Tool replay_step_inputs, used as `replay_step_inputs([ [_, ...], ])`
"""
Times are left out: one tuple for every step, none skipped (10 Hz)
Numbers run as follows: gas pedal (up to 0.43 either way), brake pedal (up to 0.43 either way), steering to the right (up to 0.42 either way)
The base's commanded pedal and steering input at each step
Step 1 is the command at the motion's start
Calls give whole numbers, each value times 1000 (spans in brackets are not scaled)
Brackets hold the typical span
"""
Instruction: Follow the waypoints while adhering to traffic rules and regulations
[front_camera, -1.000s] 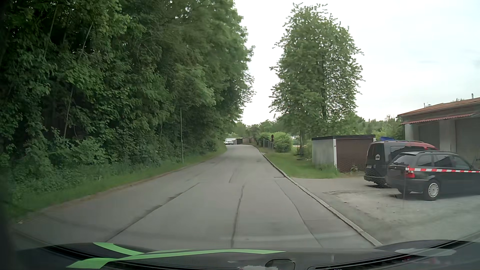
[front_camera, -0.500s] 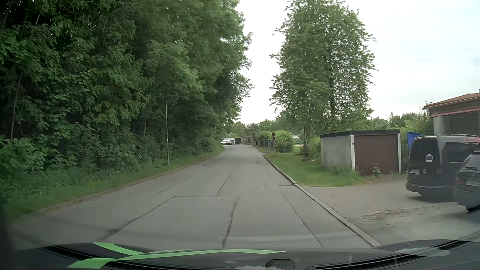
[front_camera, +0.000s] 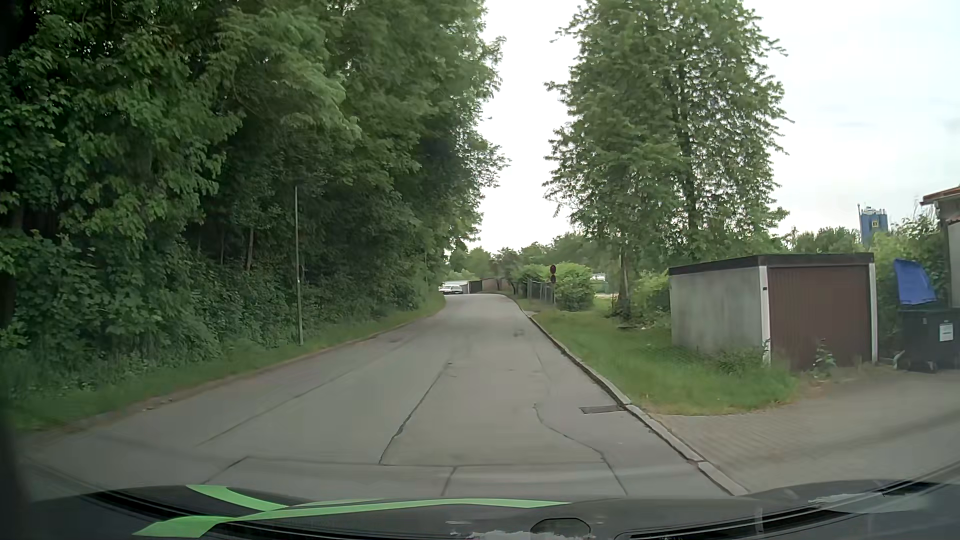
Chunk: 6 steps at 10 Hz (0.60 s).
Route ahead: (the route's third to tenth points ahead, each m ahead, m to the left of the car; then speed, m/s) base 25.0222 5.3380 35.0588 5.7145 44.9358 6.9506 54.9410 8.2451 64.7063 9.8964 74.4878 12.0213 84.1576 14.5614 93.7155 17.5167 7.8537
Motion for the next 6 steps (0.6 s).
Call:
replay_step_inputs([
  [59, 0, -9],
  [59, 0, -12],
  [59, 0, -13],
  [59, 0, -12],
  [59, 0, -13],
  [59, 0, -13],
])
